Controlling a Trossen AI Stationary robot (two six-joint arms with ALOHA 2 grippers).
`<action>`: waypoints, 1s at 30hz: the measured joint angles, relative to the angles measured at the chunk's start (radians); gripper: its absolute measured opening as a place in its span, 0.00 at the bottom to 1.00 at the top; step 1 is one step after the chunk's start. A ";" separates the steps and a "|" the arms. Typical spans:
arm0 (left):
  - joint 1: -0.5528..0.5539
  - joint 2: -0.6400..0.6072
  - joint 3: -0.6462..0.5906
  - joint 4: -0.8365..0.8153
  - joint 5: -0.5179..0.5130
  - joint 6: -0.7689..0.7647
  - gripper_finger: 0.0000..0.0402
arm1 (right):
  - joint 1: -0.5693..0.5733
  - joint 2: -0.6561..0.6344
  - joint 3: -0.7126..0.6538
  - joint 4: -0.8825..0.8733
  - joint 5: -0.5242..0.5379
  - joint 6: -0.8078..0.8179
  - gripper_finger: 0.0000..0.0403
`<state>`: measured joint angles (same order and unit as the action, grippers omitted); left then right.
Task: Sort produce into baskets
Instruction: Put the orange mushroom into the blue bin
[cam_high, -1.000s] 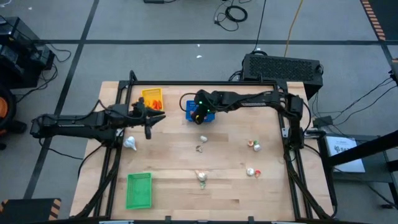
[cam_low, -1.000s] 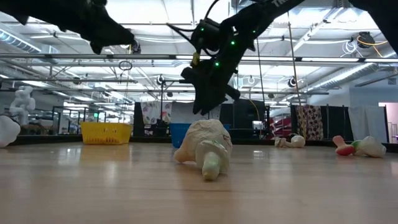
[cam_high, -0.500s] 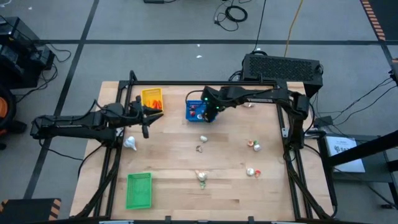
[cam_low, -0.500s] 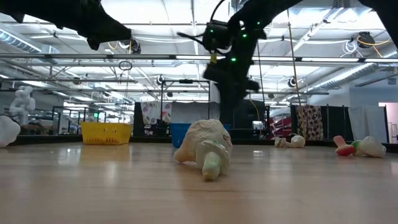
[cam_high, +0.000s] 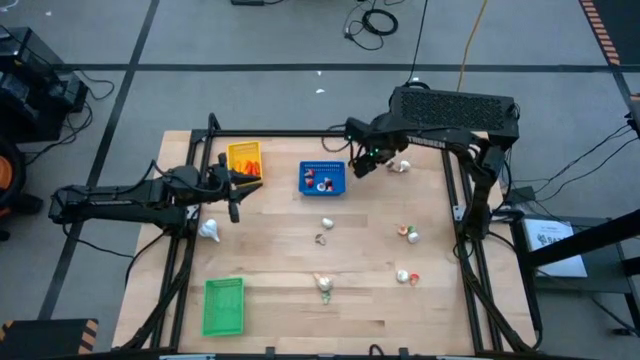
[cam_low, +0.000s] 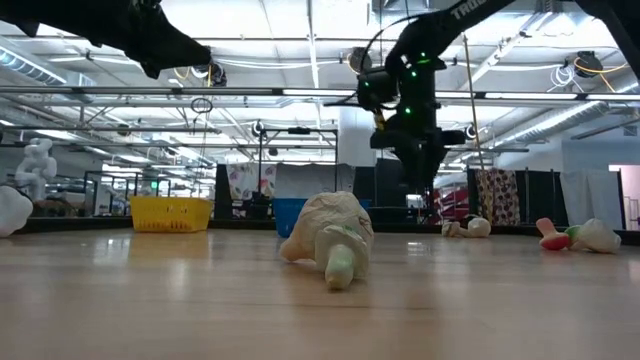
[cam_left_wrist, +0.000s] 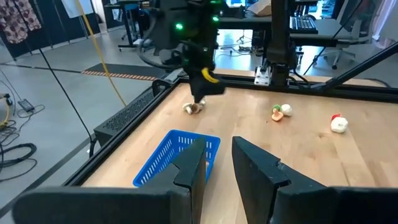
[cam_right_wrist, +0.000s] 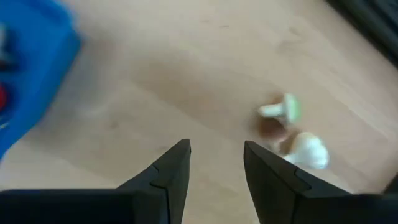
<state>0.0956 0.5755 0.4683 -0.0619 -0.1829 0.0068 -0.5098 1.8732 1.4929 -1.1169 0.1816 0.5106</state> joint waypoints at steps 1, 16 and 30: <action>0.000 0.000 0.000 -0.001 0.000 0.000 0.22 | -0.017 0.000 0.000 -0.002 0.000 0.000 0.35; 0.000 0.000 0.000 0.000 -0.003 -0.025 0.22 | -0.090 0.000 0.000 -0.024 -0.001 -0.032 0.50; -0.007 0.000 0.000 -0.067 -0.005 -0.102 0.22 | 0.381 0.000 -0.025 -0.400 -0.136 0.208 0.50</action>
<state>0.0883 0.5755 0.4683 -0.1290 -0.1881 -0.0956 -0.1291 1.8736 1.4678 -1.5169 0.0456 0.7186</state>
